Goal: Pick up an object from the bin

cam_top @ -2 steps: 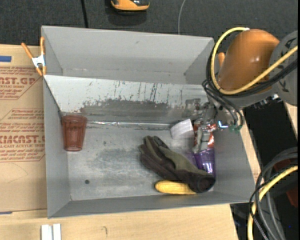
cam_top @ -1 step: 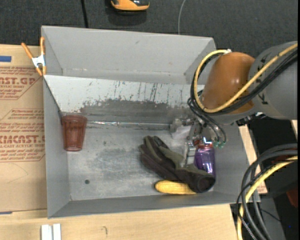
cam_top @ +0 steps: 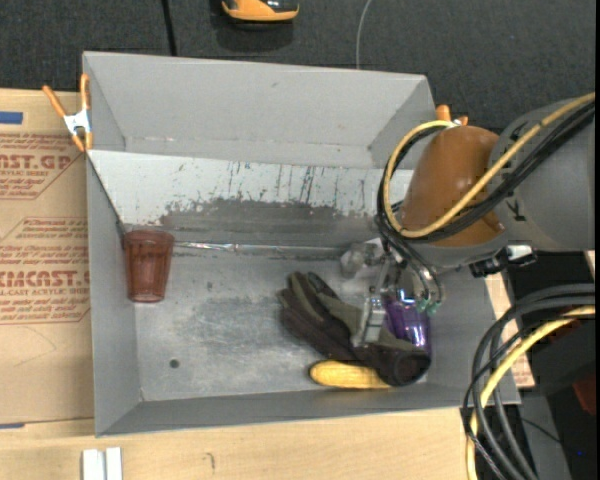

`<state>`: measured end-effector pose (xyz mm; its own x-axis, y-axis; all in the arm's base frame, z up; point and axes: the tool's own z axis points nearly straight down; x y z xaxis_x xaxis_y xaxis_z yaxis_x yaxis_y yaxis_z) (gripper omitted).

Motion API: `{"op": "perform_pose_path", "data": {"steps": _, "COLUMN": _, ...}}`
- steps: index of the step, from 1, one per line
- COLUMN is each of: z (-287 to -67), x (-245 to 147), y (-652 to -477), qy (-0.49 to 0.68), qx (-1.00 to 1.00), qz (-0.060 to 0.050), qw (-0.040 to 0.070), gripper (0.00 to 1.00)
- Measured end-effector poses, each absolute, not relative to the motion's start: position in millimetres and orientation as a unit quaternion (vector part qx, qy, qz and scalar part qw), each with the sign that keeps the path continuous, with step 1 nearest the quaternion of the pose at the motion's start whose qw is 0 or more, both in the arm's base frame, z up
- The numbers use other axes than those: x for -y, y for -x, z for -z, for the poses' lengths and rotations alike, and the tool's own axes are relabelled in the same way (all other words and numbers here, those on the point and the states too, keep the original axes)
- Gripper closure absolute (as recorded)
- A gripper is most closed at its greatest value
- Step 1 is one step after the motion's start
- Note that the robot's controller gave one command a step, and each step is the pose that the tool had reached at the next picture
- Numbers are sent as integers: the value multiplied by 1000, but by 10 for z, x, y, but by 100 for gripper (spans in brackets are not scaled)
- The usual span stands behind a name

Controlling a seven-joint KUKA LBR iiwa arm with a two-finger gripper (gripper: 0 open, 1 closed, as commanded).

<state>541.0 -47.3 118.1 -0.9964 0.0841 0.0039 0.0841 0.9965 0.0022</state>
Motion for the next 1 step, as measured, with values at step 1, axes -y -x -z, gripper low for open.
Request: {"op": "perform_pose_path", "data": {"steps": 1, "z": -732, "x": 29, "y": -5274, "qy": 99, "qx": 995, "qz": 1, "qw": -2, "gripper": 100}}
